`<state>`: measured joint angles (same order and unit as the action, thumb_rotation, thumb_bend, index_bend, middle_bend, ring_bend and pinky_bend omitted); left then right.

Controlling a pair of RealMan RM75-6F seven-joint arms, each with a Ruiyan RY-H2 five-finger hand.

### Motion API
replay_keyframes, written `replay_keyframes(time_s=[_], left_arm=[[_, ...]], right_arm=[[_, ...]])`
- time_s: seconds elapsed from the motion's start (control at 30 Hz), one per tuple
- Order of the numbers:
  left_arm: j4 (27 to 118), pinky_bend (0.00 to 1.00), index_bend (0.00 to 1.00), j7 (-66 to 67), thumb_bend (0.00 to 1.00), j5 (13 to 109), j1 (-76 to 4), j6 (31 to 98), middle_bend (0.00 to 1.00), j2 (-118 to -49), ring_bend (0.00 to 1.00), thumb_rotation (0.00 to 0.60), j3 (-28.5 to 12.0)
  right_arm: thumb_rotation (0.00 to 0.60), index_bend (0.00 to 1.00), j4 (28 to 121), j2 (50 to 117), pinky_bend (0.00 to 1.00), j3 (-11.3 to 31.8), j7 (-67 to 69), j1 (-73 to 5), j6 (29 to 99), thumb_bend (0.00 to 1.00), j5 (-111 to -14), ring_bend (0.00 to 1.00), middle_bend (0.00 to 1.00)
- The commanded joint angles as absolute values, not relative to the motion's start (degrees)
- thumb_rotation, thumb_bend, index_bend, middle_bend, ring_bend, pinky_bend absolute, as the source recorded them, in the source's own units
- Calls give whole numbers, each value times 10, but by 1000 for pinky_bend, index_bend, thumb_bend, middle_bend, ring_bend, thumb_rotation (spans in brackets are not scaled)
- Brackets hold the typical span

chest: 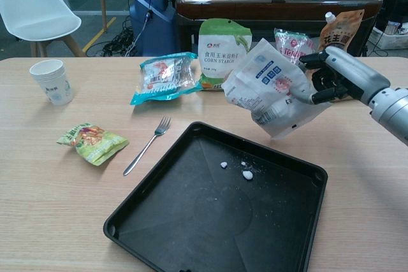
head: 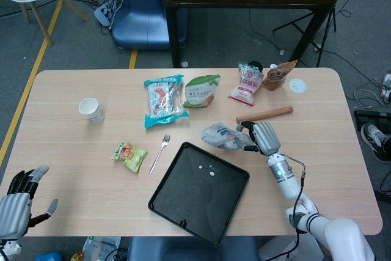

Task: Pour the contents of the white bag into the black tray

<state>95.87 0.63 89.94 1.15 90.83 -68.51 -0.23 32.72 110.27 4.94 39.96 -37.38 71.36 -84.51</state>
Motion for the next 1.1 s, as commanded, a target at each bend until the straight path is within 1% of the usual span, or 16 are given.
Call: replay_keyframes(time_s=[0.03,0.5,0.53,0.63,0.73,0.77,0.83,0.87,0.9,0.97,1.07,1.1], left_arm=[[960,35,117,7,288,902,11,909,135,-685,109,600,-2],[959,34,118,6,288,902,11,909,135,-683,109,600,0],[959,35,118,7,288,902,11,908,135,-683,109,600,0],[960,35,118,8,287,903,9,906,135,-683,109,600,1],[962,35,118,11,288,904,9,905,135,-684,109,600,2],[962,35,117,11,288,903,8,904,135,-684,109,600,1],[963,35,117,12,288,902,8,904,135,-683,109,600,1],[963,35,117,13,288,902,8,904,135,-683,109,600,1],[963,35,117,13,288,902,8,904,135,-683,109,600,1],[964,35,117,13,288,903,8,905,135,-683,109,600,2],[964,35,118,13,288,903,9,906,135,-682,109,600,2],[965,35,118,13,287,904,9,906,135,-682,109,600,2]], right_arm=[[600,976,303,1125,928,48,422,-371,720,1000,-854,773,911],[600,976,204,1164,925,9,487,-324,754,1000,-891,770,911],[600,976,201,1164,910,6,489,-321,752,1000,-893,765,905],[600,975,194,1161,801,-3,493,-312,749,1000,-899,712,850],[600,898,195,1156,667,-10,491,-304,746,980,-905,597,753],[600,858,198,1153,619,-12,492,-301,746,940,-907,556,719],[600,792,204,1147,543,-18,489,-297,746,823,-912,491,663],[600,763,210,1142,504,-21,490,-295,748,748,-915,461,638],[600,747,215,1139,472,-23,489,-294,750,685,-918,439,619],[600,736,227,1131,405,-27,484,-291,755,507,-922,395,579],[600,700,260,1111,342,-32,474,-287,767,335,-929,352,542],[600,687,271,1105,332,-33,469,-286,771,314,-932,344,534]])
